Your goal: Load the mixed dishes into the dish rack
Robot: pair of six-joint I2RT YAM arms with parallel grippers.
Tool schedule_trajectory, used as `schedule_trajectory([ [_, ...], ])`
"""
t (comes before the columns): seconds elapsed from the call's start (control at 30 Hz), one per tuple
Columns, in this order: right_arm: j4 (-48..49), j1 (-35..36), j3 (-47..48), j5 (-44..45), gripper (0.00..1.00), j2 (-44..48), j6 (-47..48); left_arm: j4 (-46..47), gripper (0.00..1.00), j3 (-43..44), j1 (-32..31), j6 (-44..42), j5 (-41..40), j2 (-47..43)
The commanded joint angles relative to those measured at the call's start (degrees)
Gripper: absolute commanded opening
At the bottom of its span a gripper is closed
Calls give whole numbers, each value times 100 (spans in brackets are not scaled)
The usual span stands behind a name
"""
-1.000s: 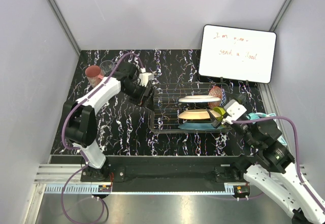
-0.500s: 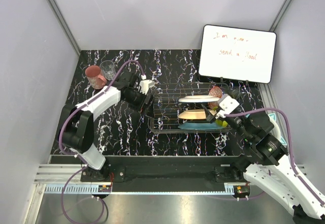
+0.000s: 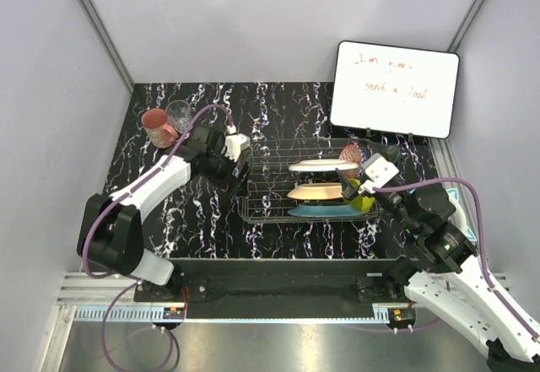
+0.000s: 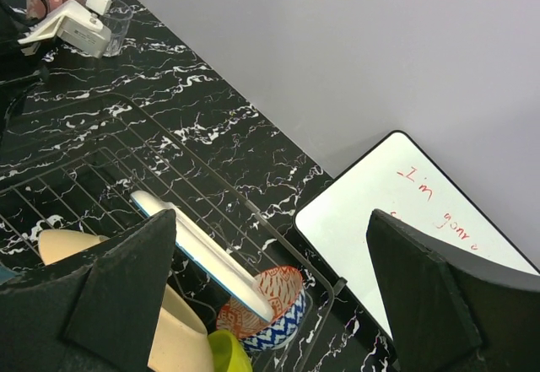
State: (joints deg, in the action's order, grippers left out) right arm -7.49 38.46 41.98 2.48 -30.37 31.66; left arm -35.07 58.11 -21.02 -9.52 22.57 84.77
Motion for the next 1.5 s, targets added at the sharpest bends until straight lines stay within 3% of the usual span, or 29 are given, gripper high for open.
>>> schedule_trajectory([
  [0.0,300,-5,-40,156,100,84,-46,-870,99,-537,422,-1138,-1640,-100],
  [0.47,520,-5,-190,-63,100,-92,-221,-1318,99,-933,1653,-2343,-2002,-848],
  [0.8,546,-5,-137,15,100,-382,-547,-2047,99,1340,2040,-1536,-1299,-699],
  [1.03,573,-5,-172,-20,100,-514,-467,-2355,99,2169,2040,-1088,-1140,-664],
  [1.2,573,-5,-138,216,100,-672,-905,-1733,99,2161,2040,-815,-1535,-120],
  [1.47,10,-5,302,569,100,-909,-1259,87,99,2591,2058,37,-2608,531],
])
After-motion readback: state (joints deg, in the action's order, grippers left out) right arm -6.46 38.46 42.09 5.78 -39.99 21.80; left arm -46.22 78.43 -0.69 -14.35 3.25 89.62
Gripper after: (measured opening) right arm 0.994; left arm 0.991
